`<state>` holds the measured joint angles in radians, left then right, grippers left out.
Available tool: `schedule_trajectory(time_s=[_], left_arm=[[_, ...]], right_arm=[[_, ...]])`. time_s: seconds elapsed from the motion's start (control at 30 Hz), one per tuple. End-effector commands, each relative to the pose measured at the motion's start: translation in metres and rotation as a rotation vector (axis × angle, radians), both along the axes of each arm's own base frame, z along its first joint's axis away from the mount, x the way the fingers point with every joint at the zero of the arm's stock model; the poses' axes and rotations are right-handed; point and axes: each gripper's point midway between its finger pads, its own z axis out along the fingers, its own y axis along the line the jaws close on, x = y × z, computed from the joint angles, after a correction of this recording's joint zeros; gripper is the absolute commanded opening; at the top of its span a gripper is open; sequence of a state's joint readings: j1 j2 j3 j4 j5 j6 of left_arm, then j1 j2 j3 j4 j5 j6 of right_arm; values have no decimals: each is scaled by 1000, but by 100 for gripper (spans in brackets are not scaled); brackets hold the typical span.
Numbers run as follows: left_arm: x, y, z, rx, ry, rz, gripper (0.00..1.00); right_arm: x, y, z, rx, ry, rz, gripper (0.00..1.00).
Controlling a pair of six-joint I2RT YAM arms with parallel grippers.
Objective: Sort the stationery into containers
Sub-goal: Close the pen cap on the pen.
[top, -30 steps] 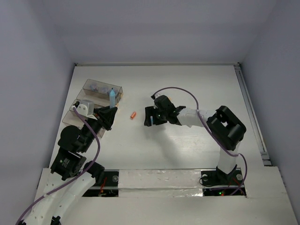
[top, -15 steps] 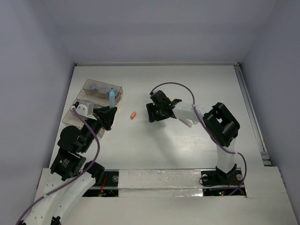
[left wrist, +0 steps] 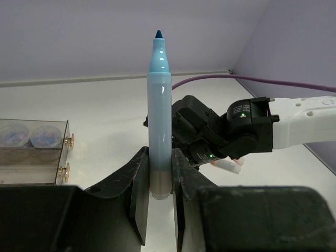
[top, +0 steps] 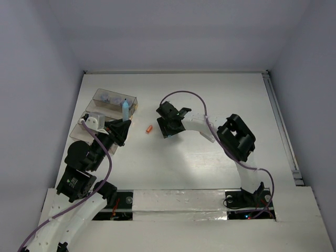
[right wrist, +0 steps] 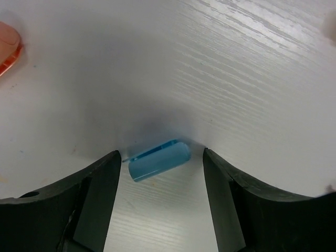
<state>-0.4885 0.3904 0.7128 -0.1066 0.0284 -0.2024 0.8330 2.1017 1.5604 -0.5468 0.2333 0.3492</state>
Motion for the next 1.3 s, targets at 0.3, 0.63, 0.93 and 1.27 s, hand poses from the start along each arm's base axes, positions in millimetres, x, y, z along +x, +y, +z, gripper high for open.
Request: schedule_trajectory(time_s=[0.3,0.63,0.93,1.27], left_arm=[[-1,1,9,-20,-33,0,0],[-1,2,9,-21,-33,6,0],[-2,2,10,-23,-37,1,0],[-1,4,11,-25,-41,12,0]], right_arm=[[-30,19,32,198,43,48,75],[-7,25,6,109,34,20,68],[7,11,1,-25,1,21,63],[7,0,-10,-158,14,70,53]])
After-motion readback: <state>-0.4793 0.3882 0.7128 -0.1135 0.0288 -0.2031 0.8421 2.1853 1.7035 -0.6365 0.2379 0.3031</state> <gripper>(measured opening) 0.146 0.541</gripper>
